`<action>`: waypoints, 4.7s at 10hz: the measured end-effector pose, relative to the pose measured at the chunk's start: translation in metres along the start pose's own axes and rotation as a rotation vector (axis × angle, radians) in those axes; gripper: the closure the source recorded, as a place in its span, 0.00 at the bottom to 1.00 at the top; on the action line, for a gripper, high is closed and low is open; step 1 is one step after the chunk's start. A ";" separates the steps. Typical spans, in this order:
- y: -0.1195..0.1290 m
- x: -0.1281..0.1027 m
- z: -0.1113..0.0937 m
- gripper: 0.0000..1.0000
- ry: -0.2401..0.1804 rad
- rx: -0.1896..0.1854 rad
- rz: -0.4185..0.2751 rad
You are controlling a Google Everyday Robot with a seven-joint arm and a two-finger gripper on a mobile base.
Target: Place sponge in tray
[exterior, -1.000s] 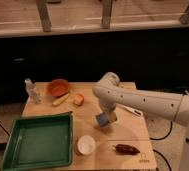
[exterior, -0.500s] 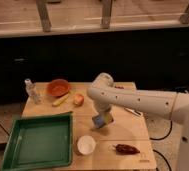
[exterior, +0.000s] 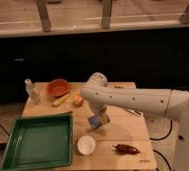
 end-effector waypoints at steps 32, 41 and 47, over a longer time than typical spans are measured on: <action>-0.064 -0.203 -0.059 0.88 0.113 0.035 -0.477; -0.073 -0.223 -0.058 0.57 0.098 0.049 -0.596; -0.072 -0.231 -0.059 0.45 0.089 0.053 -0.646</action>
